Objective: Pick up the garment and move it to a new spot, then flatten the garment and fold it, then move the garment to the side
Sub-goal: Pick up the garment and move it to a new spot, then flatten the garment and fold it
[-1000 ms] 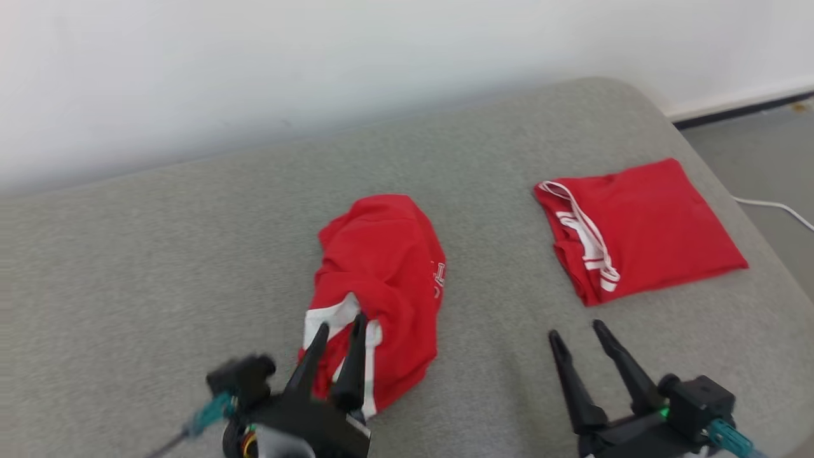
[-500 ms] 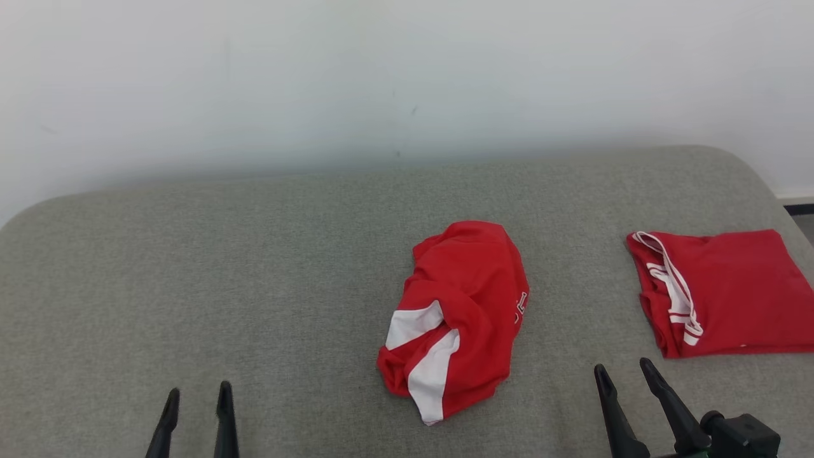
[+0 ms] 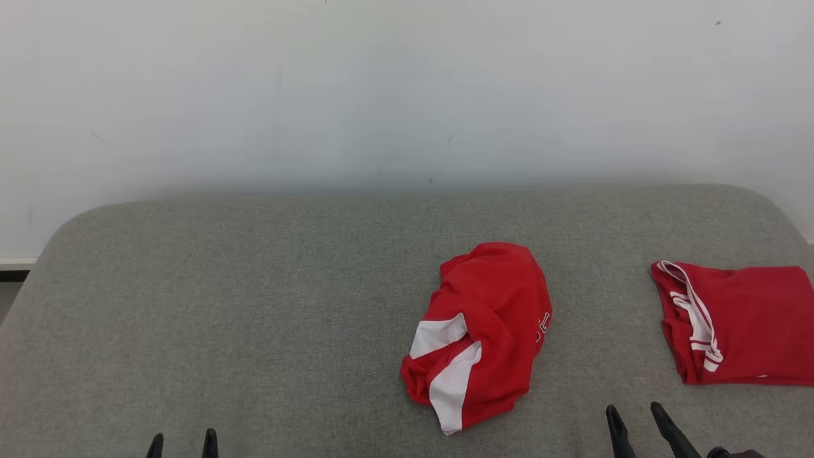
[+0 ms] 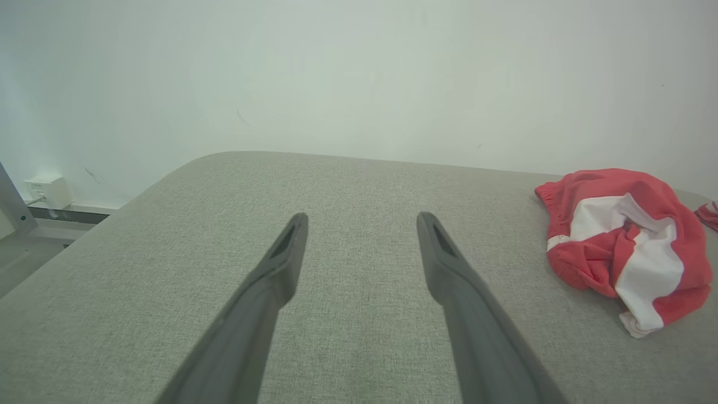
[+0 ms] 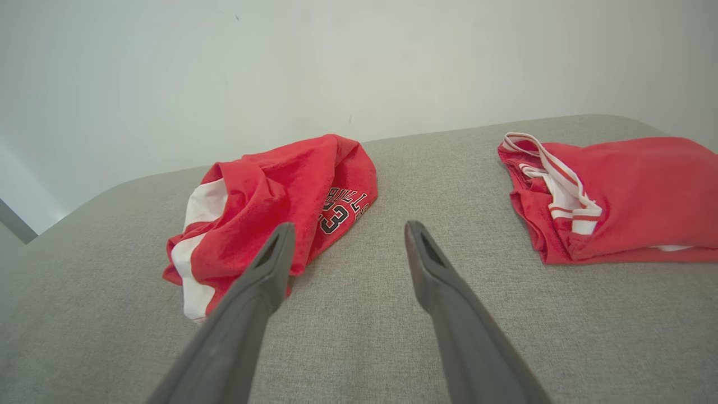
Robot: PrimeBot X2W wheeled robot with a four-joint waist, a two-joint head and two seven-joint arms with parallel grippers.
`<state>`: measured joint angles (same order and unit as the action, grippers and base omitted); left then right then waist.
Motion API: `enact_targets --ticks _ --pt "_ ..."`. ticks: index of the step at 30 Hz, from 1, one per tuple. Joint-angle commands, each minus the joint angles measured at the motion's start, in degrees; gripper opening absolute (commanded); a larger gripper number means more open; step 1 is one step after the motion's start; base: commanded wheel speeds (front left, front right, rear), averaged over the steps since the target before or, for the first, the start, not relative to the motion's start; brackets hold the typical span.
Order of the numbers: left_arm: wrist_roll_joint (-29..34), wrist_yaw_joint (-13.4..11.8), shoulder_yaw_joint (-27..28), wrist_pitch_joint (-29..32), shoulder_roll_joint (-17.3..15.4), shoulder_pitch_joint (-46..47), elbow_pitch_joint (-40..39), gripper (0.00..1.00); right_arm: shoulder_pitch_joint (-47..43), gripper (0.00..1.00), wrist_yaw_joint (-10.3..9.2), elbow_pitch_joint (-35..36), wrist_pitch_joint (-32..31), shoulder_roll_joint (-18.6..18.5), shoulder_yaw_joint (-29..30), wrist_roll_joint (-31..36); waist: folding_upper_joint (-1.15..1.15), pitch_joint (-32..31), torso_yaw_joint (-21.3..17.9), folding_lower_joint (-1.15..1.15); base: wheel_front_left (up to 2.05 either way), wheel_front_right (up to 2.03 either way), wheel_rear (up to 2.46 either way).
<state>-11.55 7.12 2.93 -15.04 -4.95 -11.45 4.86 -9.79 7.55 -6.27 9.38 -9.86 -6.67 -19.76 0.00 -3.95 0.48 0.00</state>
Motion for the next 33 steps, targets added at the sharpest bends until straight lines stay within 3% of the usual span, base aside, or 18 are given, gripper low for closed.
enact_targets --ticks 1,33 --pt "0.8 0.32 0.13 -0.15 0.01 -0.57 0.2 1.0 -0.71 1.0 -0.15 -0.21 0.23 -0.1 0.16 -0.31 0.0 -0.03 -0.11 0.0 0.0 0.0 0.0" --pt "-0.56 0.37 -0.53 -0.16 1.05 -0.26 0.64 1.0 1.75 1.0 -0.15 -0.91 1.28 0.63 -1.06 0.33 0.0 1.77 -1.83 0.0 0.0 0.0 0.0"
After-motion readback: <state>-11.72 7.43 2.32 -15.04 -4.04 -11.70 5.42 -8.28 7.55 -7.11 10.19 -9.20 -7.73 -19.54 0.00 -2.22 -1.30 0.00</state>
